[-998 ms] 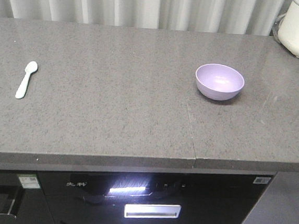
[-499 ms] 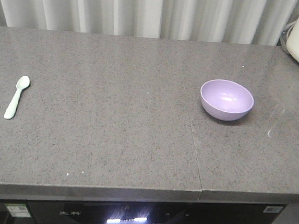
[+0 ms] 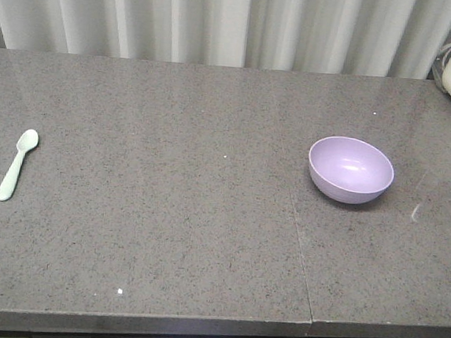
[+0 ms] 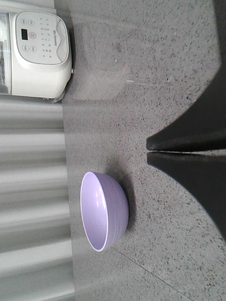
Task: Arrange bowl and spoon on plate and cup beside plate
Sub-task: 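Approach the counter and stop in front of the spoon and bowl, then raise both arms over the counter toward the spoon and bowl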
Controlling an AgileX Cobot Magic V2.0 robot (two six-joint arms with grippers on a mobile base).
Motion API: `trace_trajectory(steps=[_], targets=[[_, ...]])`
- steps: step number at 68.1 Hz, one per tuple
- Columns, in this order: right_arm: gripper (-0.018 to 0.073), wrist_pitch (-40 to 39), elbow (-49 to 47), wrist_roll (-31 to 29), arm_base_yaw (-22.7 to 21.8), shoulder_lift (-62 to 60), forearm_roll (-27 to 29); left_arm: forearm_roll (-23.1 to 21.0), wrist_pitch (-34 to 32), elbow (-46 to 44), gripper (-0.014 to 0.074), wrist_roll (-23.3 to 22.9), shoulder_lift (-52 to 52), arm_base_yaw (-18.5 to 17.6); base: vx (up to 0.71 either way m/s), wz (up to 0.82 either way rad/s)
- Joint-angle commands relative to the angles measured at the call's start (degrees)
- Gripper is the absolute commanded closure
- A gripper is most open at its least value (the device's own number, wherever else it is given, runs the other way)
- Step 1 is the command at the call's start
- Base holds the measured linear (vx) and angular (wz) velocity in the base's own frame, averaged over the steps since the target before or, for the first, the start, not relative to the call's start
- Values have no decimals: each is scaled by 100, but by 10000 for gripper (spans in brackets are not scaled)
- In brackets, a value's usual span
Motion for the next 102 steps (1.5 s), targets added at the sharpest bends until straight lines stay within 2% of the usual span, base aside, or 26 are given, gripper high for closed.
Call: trace_trajectory(steps=[1, 102], targets=[[565, -441, 46, 5, -34, -36, -59, -1, -393, -106, 603, -42, 101, 16, 6, 2], [565, -441, 46, 5, -34, -36, -59, -1, -393, -106, 603, -42, 101, 16, 1, 1]])
